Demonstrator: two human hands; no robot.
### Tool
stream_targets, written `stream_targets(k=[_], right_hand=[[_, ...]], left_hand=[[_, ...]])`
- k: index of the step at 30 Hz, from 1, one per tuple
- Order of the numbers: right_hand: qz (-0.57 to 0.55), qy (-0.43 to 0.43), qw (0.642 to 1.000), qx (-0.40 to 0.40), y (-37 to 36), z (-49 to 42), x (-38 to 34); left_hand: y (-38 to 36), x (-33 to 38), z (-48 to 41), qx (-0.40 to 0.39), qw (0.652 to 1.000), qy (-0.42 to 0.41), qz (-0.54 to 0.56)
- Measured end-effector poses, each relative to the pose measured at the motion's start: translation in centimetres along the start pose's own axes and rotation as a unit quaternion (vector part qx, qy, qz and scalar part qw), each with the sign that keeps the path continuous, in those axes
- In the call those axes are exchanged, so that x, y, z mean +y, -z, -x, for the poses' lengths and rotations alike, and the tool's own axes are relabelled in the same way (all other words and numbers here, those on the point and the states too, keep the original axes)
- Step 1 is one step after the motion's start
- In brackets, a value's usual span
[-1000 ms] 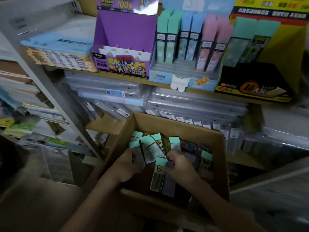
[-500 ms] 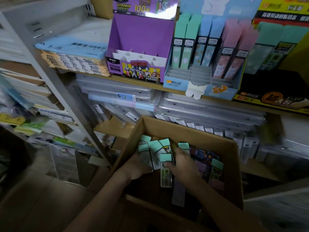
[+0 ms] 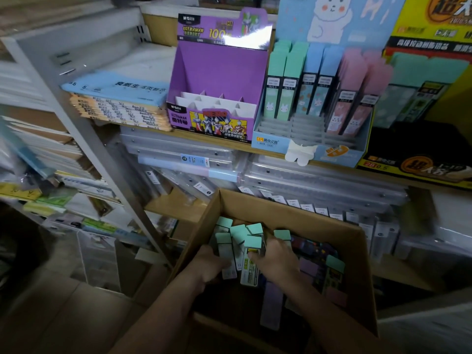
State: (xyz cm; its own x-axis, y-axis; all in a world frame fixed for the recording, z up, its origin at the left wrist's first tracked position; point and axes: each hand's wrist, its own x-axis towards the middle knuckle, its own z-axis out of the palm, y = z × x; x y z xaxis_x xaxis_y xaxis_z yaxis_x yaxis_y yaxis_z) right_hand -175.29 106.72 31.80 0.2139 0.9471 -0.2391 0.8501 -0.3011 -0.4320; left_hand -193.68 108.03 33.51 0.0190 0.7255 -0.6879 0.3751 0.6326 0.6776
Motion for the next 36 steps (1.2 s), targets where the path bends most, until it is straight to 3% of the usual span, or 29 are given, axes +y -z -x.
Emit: stream_targets(k=[7, 12, 18, 25, 29, 36], right_hand=[[-0.076, 0.009, 0.997, -0.023, -0.1, 0.0, 0.0], [-0.118, -0.015, 0.993, -0.015, -0.4, 0.2, -0.5], [-0.175, -0.013, 0.982, -0.067, -0.3, 0.2, -0.4], [-0.271, -0.023, 0.954, -0.125, 0.2, 0.7, 0.1], [-0.325, -0.044, 0.937, -0.123, 1.0, 1.0, 0.6], [-0.409, -0.053, 0.903, -0.122, 2.2, 1.6, 1.4]], left_hand=[[-0.1, 0.3, 0.2, -0.028, 1.000, 0.001, 0.000], [-0.4, 0.0, 0.4, -0.004, 1.000, -0.009, -0.017], [-0.3, 0.0, 0.3, -0.025, 0.998, -0.009, -0.053], [-0.8, 0.2, 0.4, -0.084, 0.996, -0.003, 0.000], [-1.5, 0.5, 0.6, -0.107, 0.990, 0.003, 0.088], [-2.6, 0.9, 1.6, -0.074, 0.988, -0.060, 0.122]])
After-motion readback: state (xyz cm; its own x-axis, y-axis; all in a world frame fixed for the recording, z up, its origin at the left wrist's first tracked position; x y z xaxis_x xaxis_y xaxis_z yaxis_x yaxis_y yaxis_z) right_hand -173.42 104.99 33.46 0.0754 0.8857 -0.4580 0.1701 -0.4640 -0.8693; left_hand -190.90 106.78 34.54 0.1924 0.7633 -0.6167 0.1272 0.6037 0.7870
